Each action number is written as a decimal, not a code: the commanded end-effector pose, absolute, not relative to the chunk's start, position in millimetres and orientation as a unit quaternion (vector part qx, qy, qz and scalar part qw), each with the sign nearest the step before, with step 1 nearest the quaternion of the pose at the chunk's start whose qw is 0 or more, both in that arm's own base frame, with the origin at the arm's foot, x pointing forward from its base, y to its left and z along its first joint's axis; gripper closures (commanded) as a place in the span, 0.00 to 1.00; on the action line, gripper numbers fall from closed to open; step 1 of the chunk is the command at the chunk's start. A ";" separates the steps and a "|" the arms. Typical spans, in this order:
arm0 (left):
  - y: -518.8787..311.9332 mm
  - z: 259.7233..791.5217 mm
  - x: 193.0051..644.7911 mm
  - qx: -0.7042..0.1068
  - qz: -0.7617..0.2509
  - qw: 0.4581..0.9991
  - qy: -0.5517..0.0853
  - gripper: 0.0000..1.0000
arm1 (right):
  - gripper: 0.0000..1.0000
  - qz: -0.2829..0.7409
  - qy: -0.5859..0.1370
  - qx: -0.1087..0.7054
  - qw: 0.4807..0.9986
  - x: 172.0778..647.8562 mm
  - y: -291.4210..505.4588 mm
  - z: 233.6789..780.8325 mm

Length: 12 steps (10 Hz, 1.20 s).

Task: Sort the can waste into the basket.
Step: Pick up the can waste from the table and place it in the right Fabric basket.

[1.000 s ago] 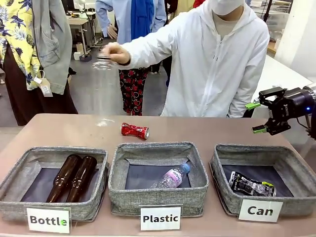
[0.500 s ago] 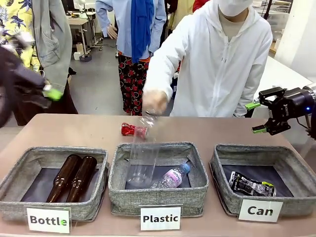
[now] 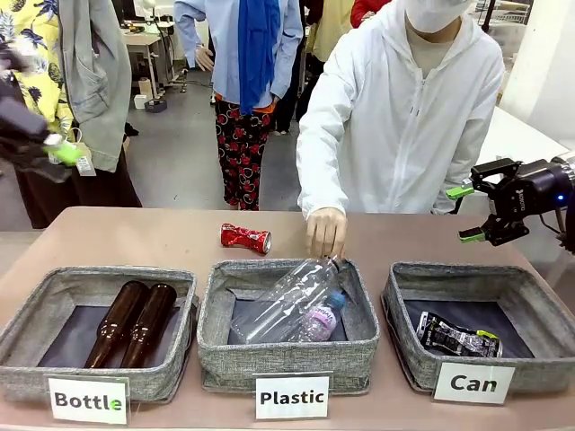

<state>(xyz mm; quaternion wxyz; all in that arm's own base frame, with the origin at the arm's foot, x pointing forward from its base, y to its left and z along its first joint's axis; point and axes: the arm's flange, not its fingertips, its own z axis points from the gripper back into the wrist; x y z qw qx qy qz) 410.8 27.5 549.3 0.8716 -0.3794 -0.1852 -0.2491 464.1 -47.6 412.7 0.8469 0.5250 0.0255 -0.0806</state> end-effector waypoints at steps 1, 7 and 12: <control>49.6 531.5 357.1 -0.386 -0.245 0.860 -0.225 0.00 | 0.00 -0.069 0.023 0.526 0.848 464.6 -50.0 414.8; -98.0 511.4 442.3 -0.226 -0.388 0.875 -0.182 0.00 | 0.00 -0.069 0.023 0.526 0.848 464.6 -50.0 414.8; -238.7 473.7 529.2 -0.145 -0.585 0.782 -0.159 0.00 | 0.00 -0.069 0.023 0.526 0.848 464.6 -50.0 414.8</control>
